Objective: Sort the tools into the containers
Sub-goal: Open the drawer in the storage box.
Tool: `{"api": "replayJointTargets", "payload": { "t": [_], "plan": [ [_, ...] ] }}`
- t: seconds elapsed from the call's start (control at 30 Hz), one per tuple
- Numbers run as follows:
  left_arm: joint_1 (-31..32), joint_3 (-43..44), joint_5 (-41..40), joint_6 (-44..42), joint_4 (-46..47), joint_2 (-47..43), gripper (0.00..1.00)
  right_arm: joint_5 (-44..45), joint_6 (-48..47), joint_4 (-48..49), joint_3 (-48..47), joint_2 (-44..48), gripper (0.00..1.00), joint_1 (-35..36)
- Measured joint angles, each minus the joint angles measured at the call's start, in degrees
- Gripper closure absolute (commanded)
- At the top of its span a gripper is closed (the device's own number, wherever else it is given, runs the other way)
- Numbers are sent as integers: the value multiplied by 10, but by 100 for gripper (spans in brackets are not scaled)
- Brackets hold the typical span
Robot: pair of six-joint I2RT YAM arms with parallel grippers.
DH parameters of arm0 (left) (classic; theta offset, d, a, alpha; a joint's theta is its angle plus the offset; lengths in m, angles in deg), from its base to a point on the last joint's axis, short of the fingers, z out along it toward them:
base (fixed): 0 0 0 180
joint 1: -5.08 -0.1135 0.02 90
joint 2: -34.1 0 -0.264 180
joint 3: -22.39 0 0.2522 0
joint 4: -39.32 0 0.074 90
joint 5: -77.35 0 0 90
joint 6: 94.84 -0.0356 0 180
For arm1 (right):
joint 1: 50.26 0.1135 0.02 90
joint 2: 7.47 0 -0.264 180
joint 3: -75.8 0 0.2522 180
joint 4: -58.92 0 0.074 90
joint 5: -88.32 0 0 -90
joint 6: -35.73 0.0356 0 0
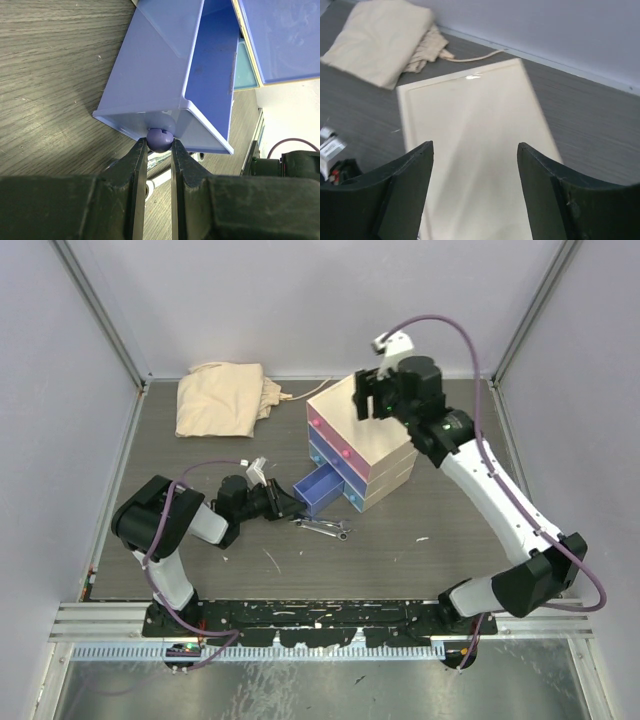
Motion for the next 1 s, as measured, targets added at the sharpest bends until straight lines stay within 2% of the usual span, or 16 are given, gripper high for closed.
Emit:
{"api": "replayJointTargets", "payload": {
  "t": [0.13, 0.2, 0.73, 1.0],
  "plan": [
    [0, 0, 0, 0, -1, 0, 83, 18, -54, -8, -7, -14, 26, 95],
    [0, 1, 1, 0, -2, 0, 83, 19, -72, -19, -7, -26, 26, 117],
    [0, 2, 2, 0, -3, 0, 84, 10, -128, -71, -7, -64, 27, 126],
    [0, 2, 2, -1, -5, -1, 84, 65, -133, -82, -7, -82, 29, 132]
  ]
}}
